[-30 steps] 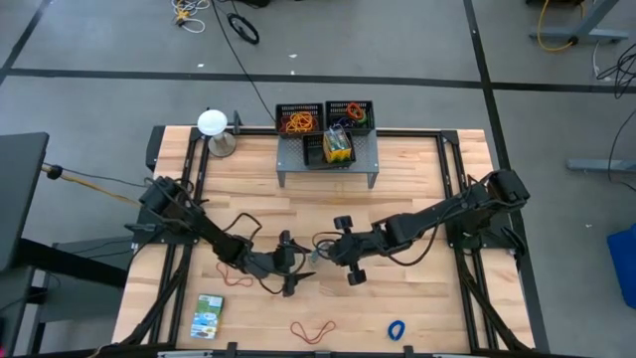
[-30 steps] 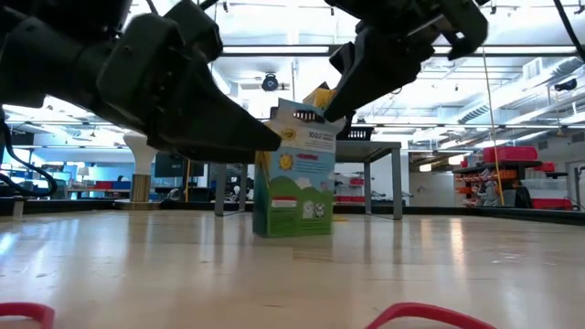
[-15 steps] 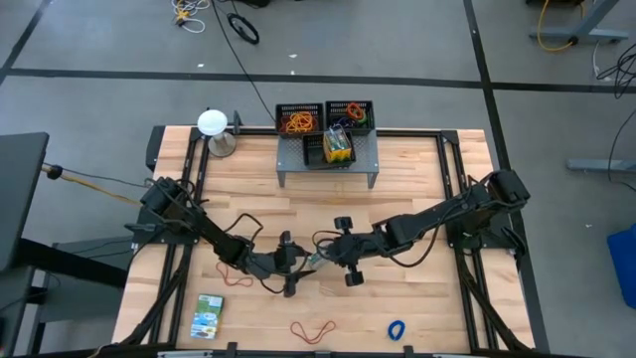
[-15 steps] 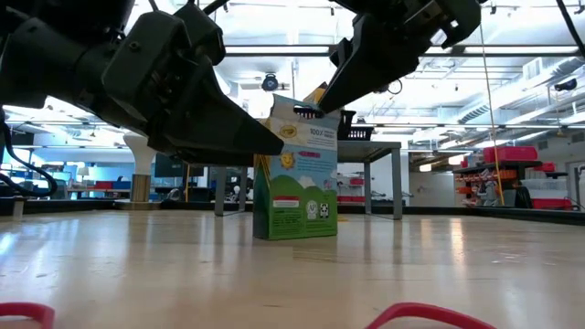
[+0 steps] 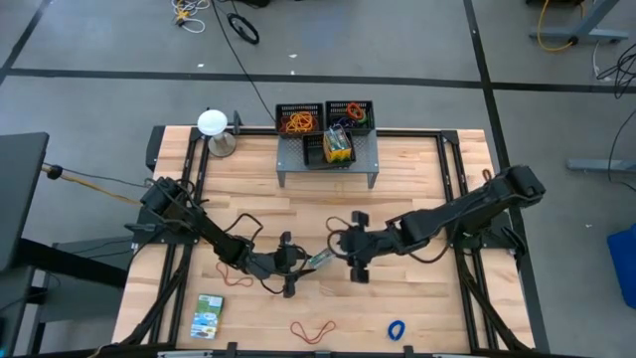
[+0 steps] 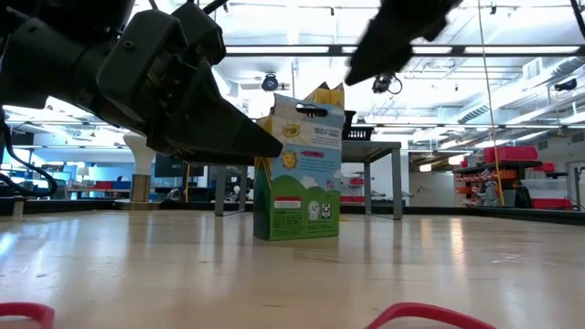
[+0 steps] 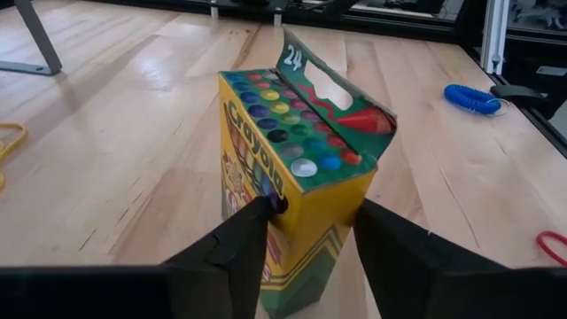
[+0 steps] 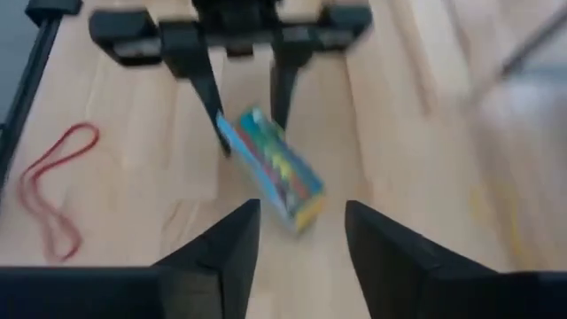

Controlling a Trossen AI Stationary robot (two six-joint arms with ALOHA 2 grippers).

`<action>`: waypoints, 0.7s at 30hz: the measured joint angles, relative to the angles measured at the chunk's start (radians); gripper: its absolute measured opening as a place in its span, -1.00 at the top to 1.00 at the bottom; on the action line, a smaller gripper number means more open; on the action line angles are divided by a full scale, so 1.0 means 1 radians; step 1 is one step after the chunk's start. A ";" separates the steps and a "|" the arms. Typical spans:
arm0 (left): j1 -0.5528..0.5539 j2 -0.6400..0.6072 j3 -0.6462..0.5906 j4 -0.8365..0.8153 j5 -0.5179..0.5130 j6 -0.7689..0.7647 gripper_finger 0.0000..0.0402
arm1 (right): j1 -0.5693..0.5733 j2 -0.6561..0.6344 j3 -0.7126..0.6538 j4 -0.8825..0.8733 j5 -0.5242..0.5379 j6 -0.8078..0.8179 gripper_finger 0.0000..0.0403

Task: Pick & Place Office Desk Supplies
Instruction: Put the crayon box into the bottom black basket on the shelf

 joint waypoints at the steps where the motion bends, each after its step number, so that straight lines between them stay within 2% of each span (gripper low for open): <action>1: 0.000 0.000 0.000 0.000 0.000 -0.001 0.16 | 0.003 -0.012 0.000 -0.039 -0.013 0.039 0.15; 5: 0.000 0.000 0.000 -0.001 0.002 -0.004 0.18 | 0.045 -0.019 -0.033 -0.080 -0.032 0.138 0.41; 8: 0.000 0.000 0.000 0.000 0.014 0.003 0.18 | 0.081 0.006 -0.092 0.037 -0.093 0.172 0.73; 10: 0.000 0.000 0.000 0.001 0.026 0.004 0.17 | 0.097 0.033 -0.140 0.135 -0.094 0.192 0.91; 12: 0.000 0.000 0.000 0.008 0.038 0.003 0.17 | 0.099 0.063 -0.187 0.270 -0.090 0.212 0.95; 15: 0.000 0.000 -0.001 0.014 0.045 0.002 0.17 | 0.082 0.118 -0.236 0.420 -0.088 0.222 0.89; 21: -0.002 0.000 -0.001 0.017 0.087 -0.008 0.10 | 0.041 0.180 -0.243 0.502 -0.053 0.198 0.96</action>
